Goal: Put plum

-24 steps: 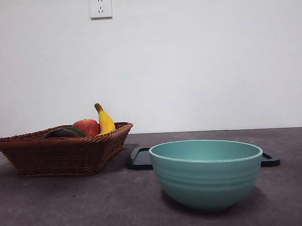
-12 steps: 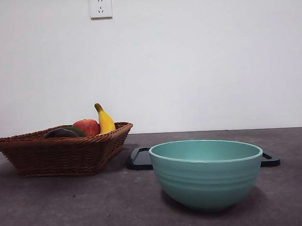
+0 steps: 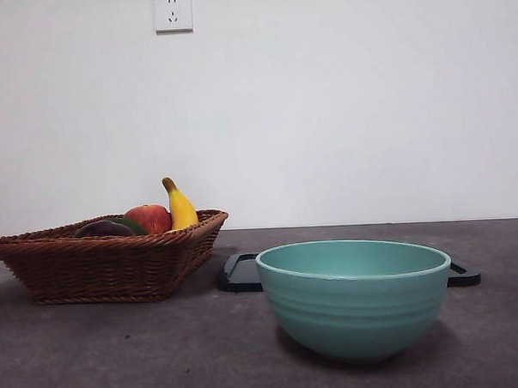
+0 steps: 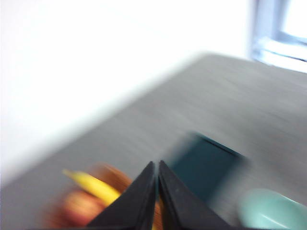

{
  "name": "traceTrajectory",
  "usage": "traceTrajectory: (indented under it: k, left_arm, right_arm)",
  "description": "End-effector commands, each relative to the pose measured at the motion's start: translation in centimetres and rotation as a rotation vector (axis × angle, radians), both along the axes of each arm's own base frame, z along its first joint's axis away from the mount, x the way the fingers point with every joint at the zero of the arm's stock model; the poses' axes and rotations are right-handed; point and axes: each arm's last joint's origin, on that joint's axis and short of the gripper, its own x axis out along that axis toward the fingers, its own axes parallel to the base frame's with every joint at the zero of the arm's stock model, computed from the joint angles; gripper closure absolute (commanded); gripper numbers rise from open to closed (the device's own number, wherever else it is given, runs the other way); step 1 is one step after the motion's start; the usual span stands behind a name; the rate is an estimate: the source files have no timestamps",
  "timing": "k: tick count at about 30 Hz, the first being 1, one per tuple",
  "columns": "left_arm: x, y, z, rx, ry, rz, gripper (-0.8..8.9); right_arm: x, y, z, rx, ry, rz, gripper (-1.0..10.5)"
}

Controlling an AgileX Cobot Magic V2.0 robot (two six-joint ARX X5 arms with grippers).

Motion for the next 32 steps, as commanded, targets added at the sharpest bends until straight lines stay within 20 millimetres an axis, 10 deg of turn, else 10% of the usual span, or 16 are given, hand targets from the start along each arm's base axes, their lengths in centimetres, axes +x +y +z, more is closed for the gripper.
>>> traceTrajectory:
  k: [1, 12, 25, 32]
  left_arm:
    - [-0.7, 1.1, -0.1, -0.015, -0.227, 0.184, 8.05]
    - [-3.7, 3.7, -10.1, -0.051, -0.344, 0.722, 8.05]
    - [-3.7, 4.0, -21.5, -0.105, -0.178, 0.764, 8.05]
    - [-3.5, 4.0, -24.4, -0.138, -0.131, 0.768, 8.05]
  right_arm:
    - [0.1, 0.2, 0.4, 0.009, -0.017, 0.016, 9.4]
    - [0.1, 0.2, 0.4, 0.009, -0.018, 0.015, 9.4]
    - [0.1, 0.2, 0.4, 0.009, -0.018, 0.016, 9.4]
    - [0.1, 0.2, 0.4, 0.009, -0.018, 0.015, 9.4]
